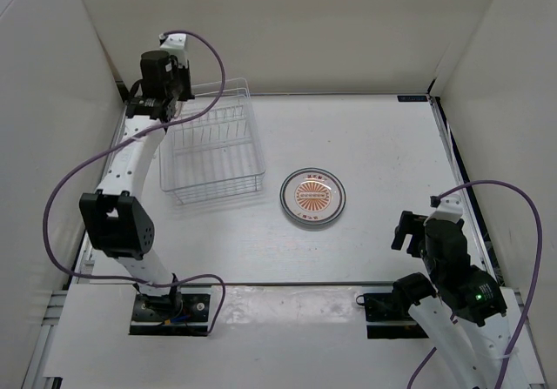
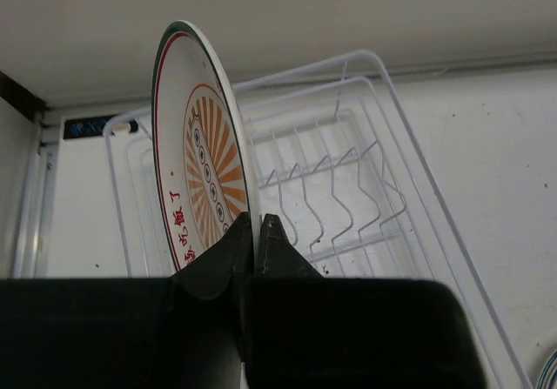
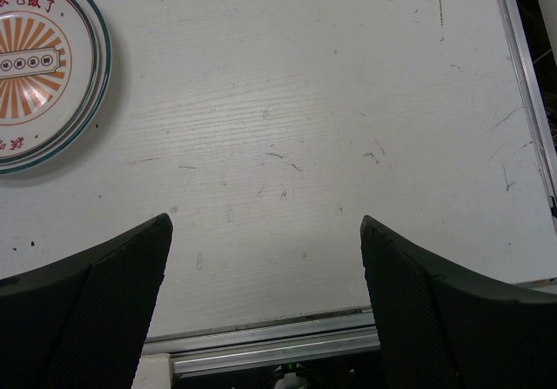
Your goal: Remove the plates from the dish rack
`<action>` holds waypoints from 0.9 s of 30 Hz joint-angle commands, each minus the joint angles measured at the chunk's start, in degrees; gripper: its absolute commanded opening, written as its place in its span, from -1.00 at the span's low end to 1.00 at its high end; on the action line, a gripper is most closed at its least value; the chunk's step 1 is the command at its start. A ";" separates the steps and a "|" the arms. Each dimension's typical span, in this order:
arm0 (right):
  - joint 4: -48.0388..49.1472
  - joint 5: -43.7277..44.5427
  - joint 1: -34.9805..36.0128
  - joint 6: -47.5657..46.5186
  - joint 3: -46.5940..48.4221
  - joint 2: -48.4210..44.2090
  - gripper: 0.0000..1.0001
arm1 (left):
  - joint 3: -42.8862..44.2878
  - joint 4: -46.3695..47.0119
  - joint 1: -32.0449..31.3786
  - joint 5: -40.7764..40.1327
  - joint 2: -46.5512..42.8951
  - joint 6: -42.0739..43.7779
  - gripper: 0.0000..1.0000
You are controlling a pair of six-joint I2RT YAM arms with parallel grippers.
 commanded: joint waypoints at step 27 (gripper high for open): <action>1.71 2.31 -0.10 0.21 0.26 -1.85 0.80 | -42.81 20.87 -56.08 -9.60 -21.42 38.20 -0.99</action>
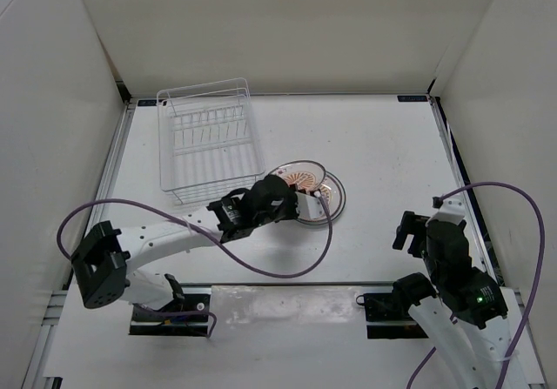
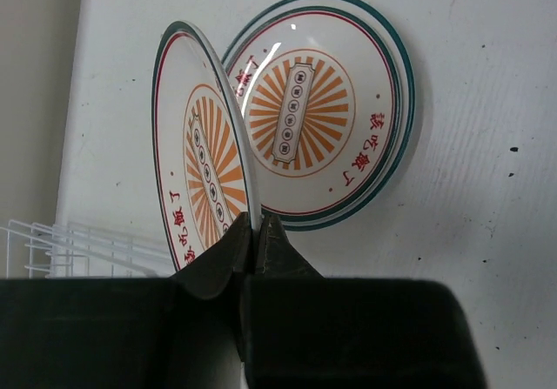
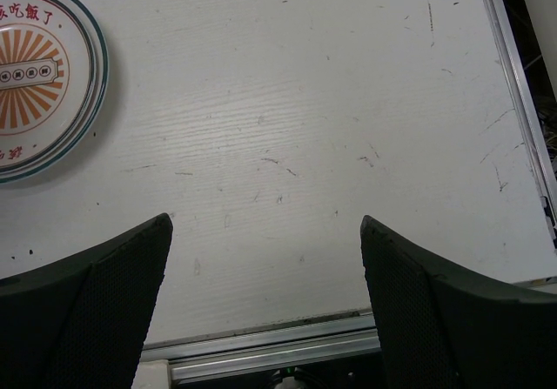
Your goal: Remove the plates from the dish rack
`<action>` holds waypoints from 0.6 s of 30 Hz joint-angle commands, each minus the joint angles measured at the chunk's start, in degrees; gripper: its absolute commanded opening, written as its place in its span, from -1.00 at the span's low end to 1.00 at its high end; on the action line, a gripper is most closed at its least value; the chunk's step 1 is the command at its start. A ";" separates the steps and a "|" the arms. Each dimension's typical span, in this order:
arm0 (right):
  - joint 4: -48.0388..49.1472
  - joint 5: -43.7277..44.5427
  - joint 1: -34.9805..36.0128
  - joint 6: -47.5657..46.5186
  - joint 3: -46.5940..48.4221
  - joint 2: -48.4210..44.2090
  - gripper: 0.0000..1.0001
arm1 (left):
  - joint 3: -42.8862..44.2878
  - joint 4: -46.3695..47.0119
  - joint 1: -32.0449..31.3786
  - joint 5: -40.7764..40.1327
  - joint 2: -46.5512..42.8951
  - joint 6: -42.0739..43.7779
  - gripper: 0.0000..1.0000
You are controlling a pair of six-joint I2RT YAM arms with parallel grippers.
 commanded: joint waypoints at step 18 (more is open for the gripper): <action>1.47 1.50 -0.08 0.19 0.11 -0.12 0.80 | 2.69 16.22 -10.92 -12.68 17.86 5.63 -0.73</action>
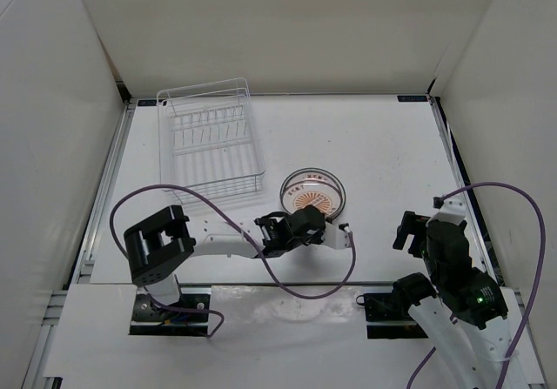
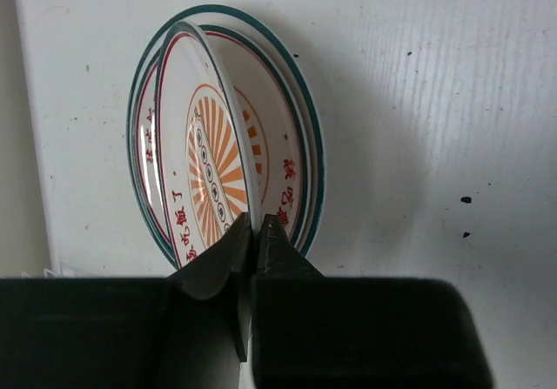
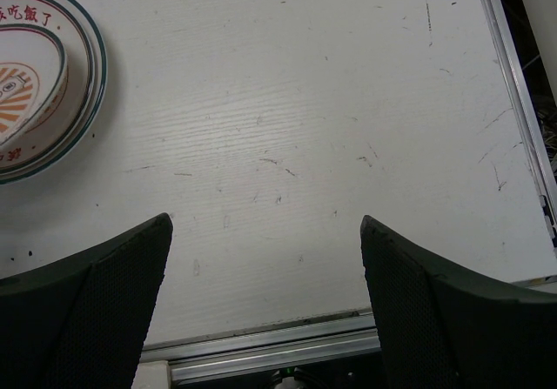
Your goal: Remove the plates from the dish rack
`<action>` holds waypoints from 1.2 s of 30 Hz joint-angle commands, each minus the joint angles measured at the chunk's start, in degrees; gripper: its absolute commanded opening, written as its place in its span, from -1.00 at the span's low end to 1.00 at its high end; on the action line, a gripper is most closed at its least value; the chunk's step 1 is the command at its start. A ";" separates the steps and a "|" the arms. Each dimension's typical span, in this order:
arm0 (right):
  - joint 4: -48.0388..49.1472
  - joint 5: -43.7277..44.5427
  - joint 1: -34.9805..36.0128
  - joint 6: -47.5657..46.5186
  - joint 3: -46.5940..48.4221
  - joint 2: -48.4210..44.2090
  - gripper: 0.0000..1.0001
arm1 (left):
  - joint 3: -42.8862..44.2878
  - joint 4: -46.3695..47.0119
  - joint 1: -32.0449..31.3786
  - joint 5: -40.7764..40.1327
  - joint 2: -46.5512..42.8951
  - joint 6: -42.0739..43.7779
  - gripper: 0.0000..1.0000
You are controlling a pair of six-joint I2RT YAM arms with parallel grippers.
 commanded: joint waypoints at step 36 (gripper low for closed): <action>1.47 1.00 -0.17 -0.12 -0.16 -1.33 0.80 | 40.49 -47.52 38.68 9.52 4.47 -64.54 0.80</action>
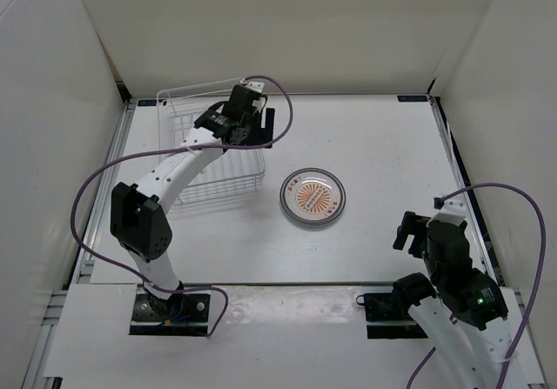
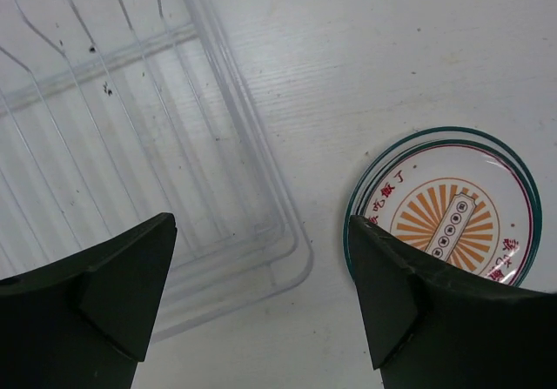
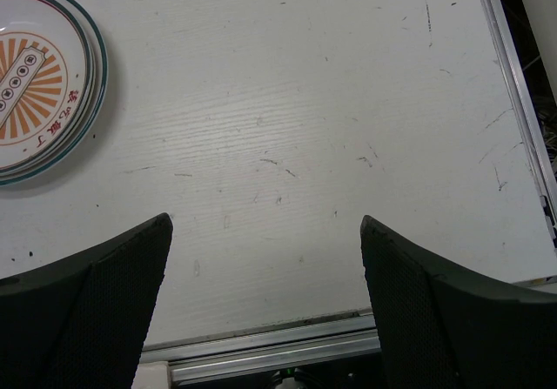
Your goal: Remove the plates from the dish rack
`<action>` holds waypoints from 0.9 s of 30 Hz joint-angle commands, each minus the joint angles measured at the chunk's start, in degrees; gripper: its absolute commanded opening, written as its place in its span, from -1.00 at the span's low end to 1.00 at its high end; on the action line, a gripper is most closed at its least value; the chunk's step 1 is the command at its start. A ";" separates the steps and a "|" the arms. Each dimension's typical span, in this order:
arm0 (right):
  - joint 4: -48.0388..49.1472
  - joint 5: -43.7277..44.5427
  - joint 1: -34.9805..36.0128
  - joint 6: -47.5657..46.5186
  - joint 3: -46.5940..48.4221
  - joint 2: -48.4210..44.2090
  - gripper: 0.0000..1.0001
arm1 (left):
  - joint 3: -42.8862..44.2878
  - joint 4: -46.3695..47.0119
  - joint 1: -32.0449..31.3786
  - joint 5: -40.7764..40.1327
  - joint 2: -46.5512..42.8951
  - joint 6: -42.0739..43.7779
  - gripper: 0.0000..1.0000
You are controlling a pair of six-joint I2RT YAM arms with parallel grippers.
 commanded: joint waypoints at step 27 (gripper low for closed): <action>1.93 0.53 0.00 -0.22 -0.20 -0.63 0.80 | -17.64 2.75 6.70 10.19 4.36 -5.58 -0.64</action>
